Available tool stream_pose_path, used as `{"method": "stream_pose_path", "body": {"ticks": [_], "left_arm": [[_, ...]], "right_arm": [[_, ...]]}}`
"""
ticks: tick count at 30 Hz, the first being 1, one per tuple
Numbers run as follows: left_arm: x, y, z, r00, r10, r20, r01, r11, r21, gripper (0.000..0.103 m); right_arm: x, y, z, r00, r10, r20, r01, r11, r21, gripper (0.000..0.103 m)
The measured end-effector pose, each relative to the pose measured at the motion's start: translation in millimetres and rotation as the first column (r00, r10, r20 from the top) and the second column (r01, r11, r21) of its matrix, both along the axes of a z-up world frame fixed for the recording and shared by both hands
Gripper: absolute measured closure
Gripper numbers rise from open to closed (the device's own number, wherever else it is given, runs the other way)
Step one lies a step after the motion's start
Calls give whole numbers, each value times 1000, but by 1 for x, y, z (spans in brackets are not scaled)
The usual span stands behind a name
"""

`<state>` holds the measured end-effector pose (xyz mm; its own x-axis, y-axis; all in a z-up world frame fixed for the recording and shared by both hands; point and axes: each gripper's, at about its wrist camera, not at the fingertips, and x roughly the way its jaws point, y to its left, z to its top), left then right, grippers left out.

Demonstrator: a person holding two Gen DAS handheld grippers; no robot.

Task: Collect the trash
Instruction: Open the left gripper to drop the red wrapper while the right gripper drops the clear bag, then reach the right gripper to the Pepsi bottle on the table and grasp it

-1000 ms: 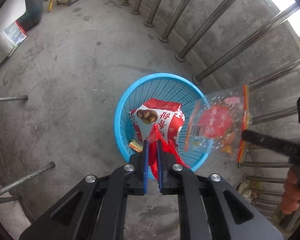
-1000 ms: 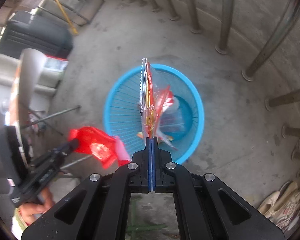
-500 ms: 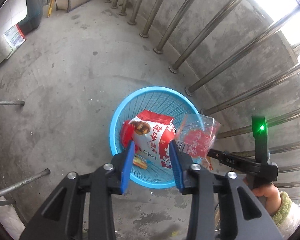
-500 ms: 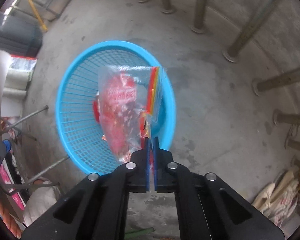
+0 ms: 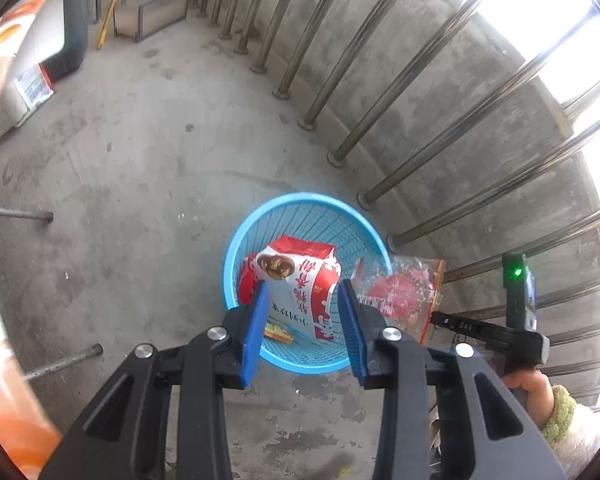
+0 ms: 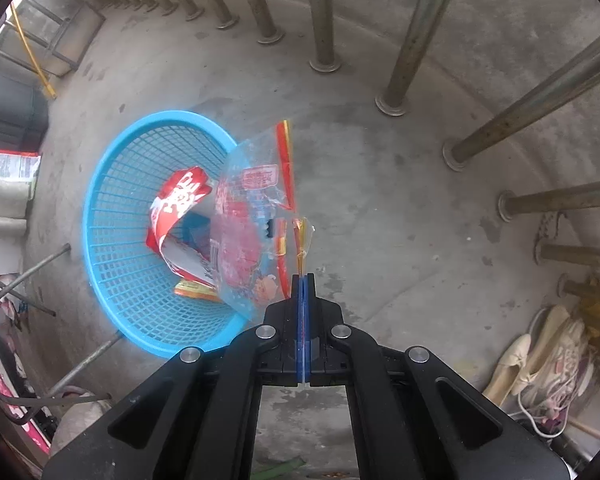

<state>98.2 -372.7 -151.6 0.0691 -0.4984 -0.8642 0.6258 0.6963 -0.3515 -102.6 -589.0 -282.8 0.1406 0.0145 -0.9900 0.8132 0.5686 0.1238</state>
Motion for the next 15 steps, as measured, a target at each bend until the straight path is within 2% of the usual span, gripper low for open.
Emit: {"method": "stream_pose_path", "body": {"ticks": [6,9,10,11,12,13,15], "left_arm": [[-2,19,26,999,21,33,-19,998,-53,69],[-6,33,44,998,23,60,-18,997,-82,69],[-7,38,50,997,24,73,-17,996,-90,69],[-8,43,55,996,24,83,-16,995,-100,69],[-9,48,60,995,27,94,-17,994,-109,69],[-9,56,66,994,36,107,-23,993,-119,69],[-9,72,78,990,57,126,-39,988,-147,69]], "right_arm": [[21,10,-7,999,36,9,-36,999,-8,103],[37,15,-16,999,39,-6,-39,999,11,97],[40,16,-19,999,33,0,-33,999,29,85],[43,17,-19,1000,28,-4,-28,999,33,77],[44,18,-18,1000,22,-10,-22,999,23,60],[45,18,-15,1000,11,-4,-11,1000,11,55],[44,19,-7,1000,-2,23,2,1000,4,55]]}}
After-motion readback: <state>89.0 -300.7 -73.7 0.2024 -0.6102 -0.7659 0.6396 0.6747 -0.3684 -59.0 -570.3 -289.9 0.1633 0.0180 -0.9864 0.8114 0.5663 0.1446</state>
